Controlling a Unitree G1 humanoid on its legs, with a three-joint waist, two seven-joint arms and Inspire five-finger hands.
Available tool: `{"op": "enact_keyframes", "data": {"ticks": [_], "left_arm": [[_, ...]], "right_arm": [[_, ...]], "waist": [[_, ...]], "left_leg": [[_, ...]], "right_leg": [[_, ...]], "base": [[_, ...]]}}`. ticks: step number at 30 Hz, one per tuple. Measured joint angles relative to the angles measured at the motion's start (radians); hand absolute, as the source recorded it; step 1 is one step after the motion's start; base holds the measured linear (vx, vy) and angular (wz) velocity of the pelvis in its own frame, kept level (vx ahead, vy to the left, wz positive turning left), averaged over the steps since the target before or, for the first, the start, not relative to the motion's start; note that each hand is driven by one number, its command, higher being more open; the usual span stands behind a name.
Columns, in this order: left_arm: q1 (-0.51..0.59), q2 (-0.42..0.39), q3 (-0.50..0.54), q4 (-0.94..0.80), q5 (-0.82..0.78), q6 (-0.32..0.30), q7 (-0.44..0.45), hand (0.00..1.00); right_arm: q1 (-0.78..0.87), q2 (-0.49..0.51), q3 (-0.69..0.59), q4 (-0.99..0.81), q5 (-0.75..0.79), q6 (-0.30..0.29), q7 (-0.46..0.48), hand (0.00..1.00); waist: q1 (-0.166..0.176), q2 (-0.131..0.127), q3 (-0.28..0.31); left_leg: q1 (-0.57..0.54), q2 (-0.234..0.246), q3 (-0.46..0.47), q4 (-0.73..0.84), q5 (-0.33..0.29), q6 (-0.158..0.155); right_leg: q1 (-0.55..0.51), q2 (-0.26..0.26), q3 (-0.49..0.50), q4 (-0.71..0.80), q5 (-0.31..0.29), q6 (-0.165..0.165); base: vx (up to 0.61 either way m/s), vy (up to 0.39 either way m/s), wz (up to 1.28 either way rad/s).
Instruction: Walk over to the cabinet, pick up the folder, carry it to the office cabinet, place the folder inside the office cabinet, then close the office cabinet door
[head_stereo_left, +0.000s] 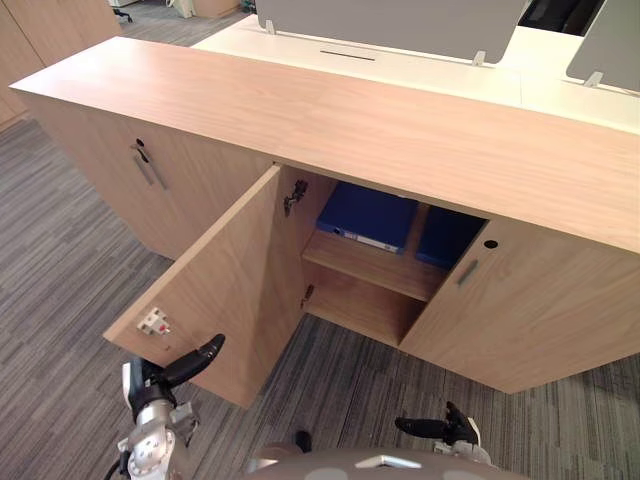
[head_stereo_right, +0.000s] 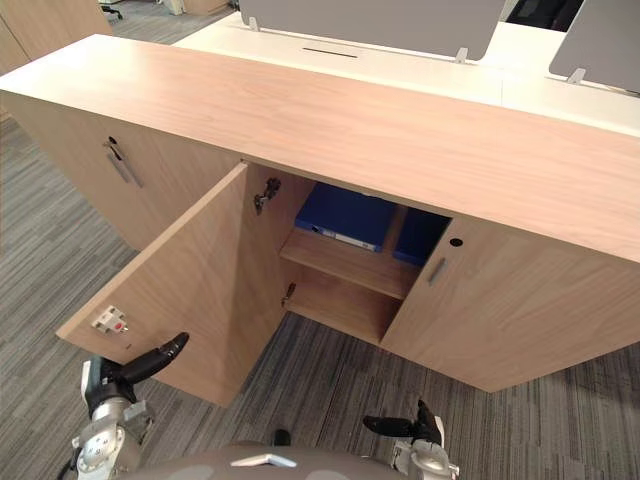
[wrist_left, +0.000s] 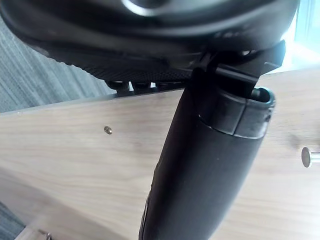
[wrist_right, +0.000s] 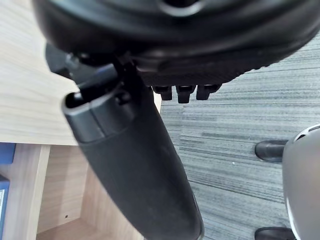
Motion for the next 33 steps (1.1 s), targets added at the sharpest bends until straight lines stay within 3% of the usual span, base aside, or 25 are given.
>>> {"op": "enact_keyframes", "data": {"ticks": [10,15,22,29,33], "left_arm": [[0.105,-0.012,-0.135,-0.109,-0.090,0.003,-0.121,1.00],[0.149,0.019,-0.226,-0.139,-0.106,0.006,-0.199,1.00],[0.162,0.065,-0.257,-0.137,-0.107,0.020,-0.220,1.00],[0.166,0.104,-0.334,-0.107,-0.099,0.023,-0.227,1.00],[0.138,0.126,-0.432,-0.075,-0.084,0.023,-0.231,1.00]], "right_arm": [[0.007,-0.011,0.044,-0.006,-0.021,0.000,0.019,1.00],[0.012,-0.022,0.082,-0.043,-0.041,-0.001,0.035,1.00],[0.013,-0.034,0.090,-0.066,-0.041,-0.001,0.042,1.00],[0.024,-0.050,0.090,-0.084,-0.042,0.000,0.038,1.00],[0.031,-0.052,0.090,-0.107,-0.044,0.001,0.036,1.00]], "waist": [[0.000,0.012,0.004],[-0.001,0.033,0.006],[-0.001,0.056,0.003],[-0.022,0.094,-0.017],[-0.056,0.109,-0.024]], "left_leg": [[-0.017,-0.004,0.001,0.000,0.010,0.005],[-0.029,-0.008,0.003,0.005,0.010,0.007],[-0.028,0.002,0.034,0.005,0.013,0.011],[-0.050,0.021,0.117,0.002,0.006,0.002],[-0.051,0.037,0.175,0.001,0.000,-0.001]], "right_leg": [[-0.021,-0.005,0.019,0.005,-0.002,0.008],[-0.038,-0.011,0.022,0.017,0.000,0.016],[-0.061,-0.002,0.054,0.034,0.000,0.008],[-0.122,0.020,0.135,0.033,0.016,0.005],[-0.150,0.039,0.204,0.032,0.017,0.005]], "base": [[-0.07,0.011,0.01],[0.01,0.003,0.00],[-0.02,-0.012,-0.13],[-0.06,0.003,-0.33],[-0.05,0.015,-0.44]]}}
